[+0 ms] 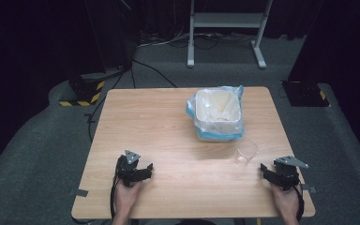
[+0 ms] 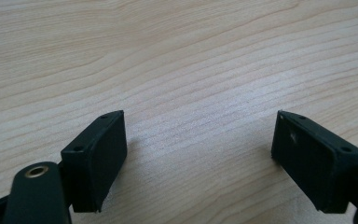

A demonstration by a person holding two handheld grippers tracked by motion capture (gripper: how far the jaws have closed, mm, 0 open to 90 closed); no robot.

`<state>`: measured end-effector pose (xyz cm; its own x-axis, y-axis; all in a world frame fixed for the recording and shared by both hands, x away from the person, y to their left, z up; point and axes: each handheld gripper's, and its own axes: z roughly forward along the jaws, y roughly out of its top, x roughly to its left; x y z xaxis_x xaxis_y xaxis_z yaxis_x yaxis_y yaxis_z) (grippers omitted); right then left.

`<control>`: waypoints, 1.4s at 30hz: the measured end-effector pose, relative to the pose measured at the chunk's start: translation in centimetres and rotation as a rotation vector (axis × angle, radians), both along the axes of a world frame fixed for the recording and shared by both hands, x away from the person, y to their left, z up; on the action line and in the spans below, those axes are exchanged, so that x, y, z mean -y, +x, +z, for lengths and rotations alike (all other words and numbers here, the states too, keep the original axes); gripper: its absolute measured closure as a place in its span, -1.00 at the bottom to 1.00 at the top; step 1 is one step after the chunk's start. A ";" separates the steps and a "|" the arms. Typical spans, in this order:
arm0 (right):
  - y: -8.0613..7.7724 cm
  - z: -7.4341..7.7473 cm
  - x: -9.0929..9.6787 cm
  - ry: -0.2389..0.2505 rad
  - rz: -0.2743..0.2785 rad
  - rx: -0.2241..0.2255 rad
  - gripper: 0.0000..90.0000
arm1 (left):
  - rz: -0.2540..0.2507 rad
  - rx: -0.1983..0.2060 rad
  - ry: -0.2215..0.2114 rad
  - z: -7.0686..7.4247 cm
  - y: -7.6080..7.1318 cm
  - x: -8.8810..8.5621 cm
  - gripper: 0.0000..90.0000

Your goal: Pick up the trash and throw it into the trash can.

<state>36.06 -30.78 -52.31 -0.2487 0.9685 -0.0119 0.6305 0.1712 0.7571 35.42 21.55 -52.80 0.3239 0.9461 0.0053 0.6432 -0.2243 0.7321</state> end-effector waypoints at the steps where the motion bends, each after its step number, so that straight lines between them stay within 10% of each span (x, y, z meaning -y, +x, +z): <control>1: 0.0 0.0 0.0 0.000 0.000 0.000 -0.09 | 0.000 0.000 0.000 0.0 0.0 0.0 -0.60; 29: 0.0 0.0 0.0 -0.001 0.012 0.001 -0.03 | 0.004 0.000 -0.002 0.0 0.0 0.0 -0.59; 42: -0.4 0.2 0.0 0.078 0.023 0.017 0.09 | 0.004 0.000 -0.003 0.0 0.0 0.0 -0.59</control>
